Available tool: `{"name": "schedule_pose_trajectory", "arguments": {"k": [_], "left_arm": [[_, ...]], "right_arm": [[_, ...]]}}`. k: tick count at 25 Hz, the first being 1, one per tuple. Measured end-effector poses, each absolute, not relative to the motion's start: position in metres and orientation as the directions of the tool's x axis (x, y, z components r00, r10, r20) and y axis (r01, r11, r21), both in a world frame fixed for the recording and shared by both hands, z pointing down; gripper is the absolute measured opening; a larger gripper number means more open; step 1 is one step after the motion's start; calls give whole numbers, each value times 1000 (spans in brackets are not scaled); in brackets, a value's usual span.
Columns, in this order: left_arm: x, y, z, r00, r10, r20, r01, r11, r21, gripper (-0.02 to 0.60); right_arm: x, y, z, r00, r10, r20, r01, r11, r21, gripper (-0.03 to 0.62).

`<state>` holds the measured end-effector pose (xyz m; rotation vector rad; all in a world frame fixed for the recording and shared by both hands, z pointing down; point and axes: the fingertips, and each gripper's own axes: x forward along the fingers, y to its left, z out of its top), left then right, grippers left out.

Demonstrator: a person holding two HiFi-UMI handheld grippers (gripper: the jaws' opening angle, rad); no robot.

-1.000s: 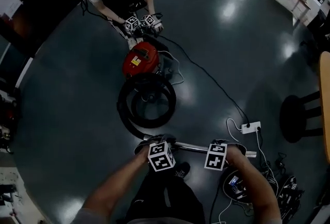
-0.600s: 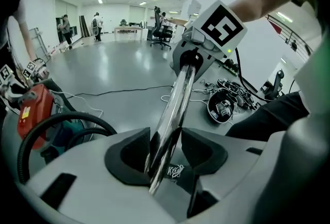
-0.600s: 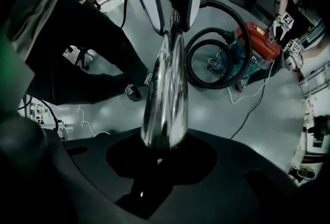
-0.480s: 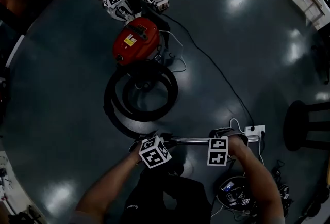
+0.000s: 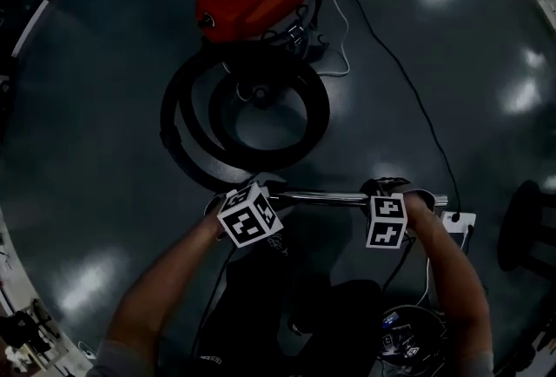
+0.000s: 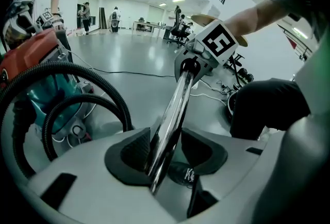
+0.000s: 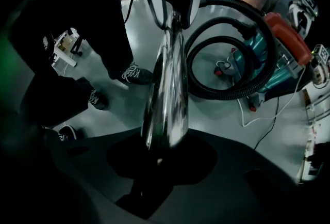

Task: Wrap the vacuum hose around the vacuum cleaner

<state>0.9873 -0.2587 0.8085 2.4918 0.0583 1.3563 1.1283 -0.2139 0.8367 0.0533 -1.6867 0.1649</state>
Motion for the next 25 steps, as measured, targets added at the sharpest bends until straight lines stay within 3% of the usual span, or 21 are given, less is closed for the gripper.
{"name": "schedule_pose_trajectory", "arguments": {"k": [10,25], "left_arm": [[971,-259,940,525,100,845,-125,-973,193,196],[949,-297,1040,480,-11,877,-173,-982,82,196]], "right_arm": [[1113,-235,974,-168,22,985,-17,1000,-25,104],[1088,-279,1085,-223,-55,973,-9,998,54,104]]}}
